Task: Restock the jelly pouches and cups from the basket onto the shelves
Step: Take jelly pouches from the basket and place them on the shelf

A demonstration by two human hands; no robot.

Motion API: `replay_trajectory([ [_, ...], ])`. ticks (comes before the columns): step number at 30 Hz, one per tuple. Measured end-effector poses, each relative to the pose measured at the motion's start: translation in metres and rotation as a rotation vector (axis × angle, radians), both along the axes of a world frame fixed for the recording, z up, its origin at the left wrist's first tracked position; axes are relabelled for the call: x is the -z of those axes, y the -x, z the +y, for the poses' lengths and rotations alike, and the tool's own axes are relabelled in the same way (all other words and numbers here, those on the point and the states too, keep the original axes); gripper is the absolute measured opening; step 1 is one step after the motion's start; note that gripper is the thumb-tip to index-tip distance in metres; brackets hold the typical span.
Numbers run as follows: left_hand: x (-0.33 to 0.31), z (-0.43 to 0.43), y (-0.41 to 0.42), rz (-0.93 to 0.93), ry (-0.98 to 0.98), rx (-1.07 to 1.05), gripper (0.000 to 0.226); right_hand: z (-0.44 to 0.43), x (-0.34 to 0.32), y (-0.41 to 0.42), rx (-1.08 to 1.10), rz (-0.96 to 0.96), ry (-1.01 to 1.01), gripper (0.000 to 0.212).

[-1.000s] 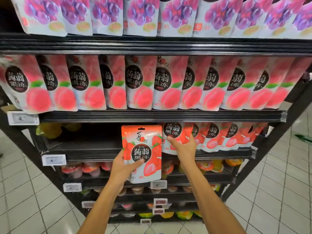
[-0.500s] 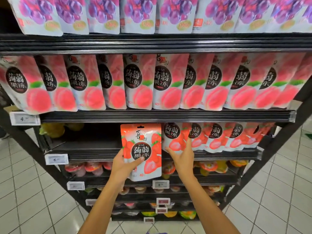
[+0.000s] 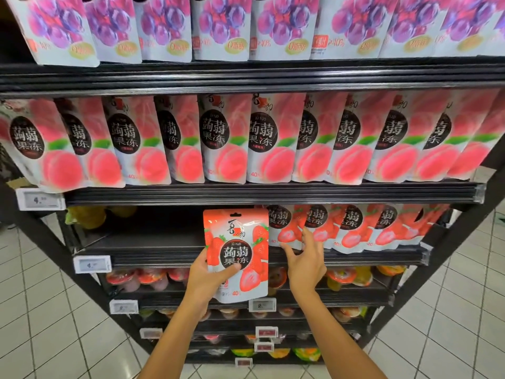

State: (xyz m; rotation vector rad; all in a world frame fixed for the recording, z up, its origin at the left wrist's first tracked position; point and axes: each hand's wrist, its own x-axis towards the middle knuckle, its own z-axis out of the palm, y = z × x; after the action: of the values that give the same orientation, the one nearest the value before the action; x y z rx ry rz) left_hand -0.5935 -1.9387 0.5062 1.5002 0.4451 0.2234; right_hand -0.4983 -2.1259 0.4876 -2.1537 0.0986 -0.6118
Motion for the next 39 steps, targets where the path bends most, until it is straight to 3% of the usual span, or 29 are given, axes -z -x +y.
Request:
replay_trajectory([
  [5,0.000,0.001,-0.001,0.005,0.000,-0.010,0.046,-0.002,0.002,0.003,0.017,0.027,0.028,0.051],
  [11,0.000,-0.001,-0.005,-0.001,0.011,0.000,0.048,-0.011,0.000,0.005,0.035,-0.001,-0.150,0.024],
  [18,-0.003,-0.008,-0.004,-0.027,0.010,0.016,0.044,-0.018,-0.010,0.013,-0.034,-0.038,-0.367,0.020],
  [21,-0.003,-0.010,-0.004,-0.023,0.017,0.026,0.045,-0.019,-0.015,0.024,-0.300,0.026,-0.513,0.011],
  [24,-0.005,-0.009,-0.004,-0.022,0.015,0.051,0.049,-0.011,-0.022,0.035,-0.758,0.328,-0.546,0.031],
  [26,-0.007,-0.008,-0.005,-0.035,-0.009,0.067,0.052,-0.002,-0.020,0.038,-0.878,0.372,-0.472,0.036],
  [33,-0.024,-0.004,-0.006,-0.163,-0.012,-0.090,0.059,0.022,-0.043,0.026,-0.767,0.248,-0.511,0.020],
  [35,-0.025,-0.005,-0.007,-0.157,-0.087,-0.171,0.055,0.029,-0.050,0.020,-0.692,0.194,-0.471,0.012],
  [37,-0.025,-0.008,-0.008,-0.123,-0.216,-0.236,0.054,0.035,-0.052,0.013,-0.588,0.146,-0.399,0.019],
  [39,-0.025,-0.011,-0.009,-0.100,-0.347,-0.201,0.052,0.041,-0.052,0.008,-0.536,0.136,-0.383,0.010],
])
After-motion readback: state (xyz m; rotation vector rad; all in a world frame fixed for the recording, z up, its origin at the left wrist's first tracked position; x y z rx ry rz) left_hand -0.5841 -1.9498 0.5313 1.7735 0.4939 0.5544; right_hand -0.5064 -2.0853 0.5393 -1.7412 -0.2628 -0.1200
